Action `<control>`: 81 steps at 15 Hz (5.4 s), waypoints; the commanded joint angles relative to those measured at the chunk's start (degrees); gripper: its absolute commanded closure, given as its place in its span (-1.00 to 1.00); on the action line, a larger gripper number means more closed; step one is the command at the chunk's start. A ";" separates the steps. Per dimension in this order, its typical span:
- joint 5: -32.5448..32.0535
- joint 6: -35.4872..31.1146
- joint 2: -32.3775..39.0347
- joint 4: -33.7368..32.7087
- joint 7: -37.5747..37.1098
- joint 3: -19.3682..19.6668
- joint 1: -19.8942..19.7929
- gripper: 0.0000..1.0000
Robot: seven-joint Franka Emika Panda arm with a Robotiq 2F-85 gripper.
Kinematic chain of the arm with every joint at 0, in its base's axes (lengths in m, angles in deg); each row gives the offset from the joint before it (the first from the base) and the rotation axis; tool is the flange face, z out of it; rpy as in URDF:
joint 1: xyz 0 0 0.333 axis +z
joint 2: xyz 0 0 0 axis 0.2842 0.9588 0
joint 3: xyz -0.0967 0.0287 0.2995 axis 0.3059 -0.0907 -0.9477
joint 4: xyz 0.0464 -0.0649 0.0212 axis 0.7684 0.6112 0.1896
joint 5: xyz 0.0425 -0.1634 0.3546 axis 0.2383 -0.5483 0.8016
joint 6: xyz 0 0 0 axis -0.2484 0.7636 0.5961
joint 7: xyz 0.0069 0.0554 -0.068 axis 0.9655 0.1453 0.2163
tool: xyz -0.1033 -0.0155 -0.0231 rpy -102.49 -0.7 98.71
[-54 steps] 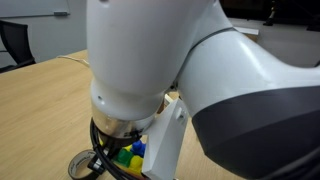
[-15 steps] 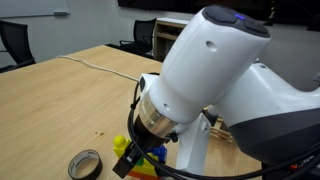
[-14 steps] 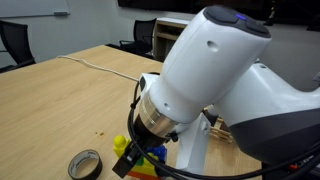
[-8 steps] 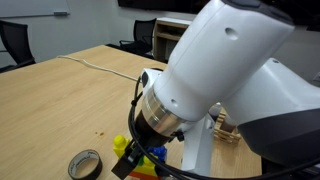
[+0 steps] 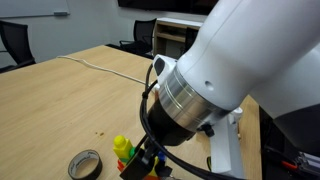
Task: Stack the two stacks of building blocks together
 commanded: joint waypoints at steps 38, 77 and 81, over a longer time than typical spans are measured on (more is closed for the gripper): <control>-3.93 -0.52 -1.80 5.10 -0.09 0.28 -0.85 1.00; -2.29 -2.50 -0.04 7.09 1.27 -0.63 -0.39 1.00; -2.43 -3.99 -0.66 8.67 0.08 0.29 -0.47 1.00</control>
